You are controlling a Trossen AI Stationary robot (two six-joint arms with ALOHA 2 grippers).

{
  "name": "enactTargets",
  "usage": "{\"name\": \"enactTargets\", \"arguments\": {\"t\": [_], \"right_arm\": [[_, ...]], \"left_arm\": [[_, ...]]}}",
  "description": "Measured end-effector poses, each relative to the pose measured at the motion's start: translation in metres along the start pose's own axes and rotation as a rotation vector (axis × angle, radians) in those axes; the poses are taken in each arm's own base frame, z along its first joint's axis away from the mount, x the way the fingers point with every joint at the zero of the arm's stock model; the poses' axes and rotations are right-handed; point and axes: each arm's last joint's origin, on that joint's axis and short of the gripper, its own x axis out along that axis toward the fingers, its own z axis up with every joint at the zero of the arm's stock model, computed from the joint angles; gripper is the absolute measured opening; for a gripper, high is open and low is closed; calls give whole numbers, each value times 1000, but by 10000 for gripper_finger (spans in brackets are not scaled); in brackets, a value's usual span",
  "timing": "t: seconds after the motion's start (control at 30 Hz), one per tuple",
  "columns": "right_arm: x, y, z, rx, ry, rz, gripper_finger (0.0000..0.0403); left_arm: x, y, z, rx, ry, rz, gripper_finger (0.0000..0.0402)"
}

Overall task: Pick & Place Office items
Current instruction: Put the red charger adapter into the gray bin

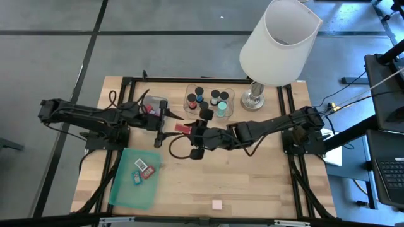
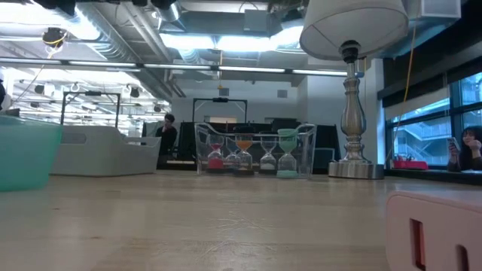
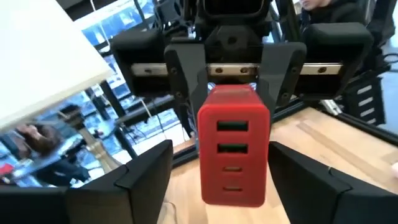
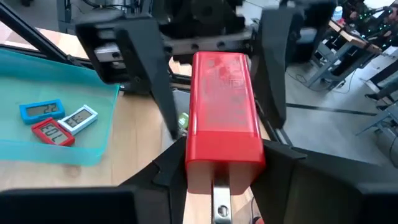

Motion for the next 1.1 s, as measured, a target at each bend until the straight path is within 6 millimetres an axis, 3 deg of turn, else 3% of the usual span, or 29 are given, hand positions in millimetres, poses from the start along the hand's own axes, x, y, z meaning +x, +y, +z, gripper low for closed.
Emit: {"name": "enactTargets", "arguments": {"t": [0.4, 0.63, 0.73, 0.9, 1.1], "right_arm": [[0, 0, 0, -14, 1, 6, 132], [0, 1, -1, -41, 3, 24, 140], [0, 1, -1, -37, 7, 31, 166], [0, 1, -3, 31, 25, 30, 242], [-7, -1, -19, 59, 188, 41, 320]], "left_arm": [[1, -4, 1, -55, -12, -39, 118], [1, -8, 2, -58, -13, -46, 117], [1, -9, 3, -72, -13, -48, 117], [1, -9, 3, -109, -12, -48, 117], [1, -6, 0, -168, 49, 64, 117]]}}
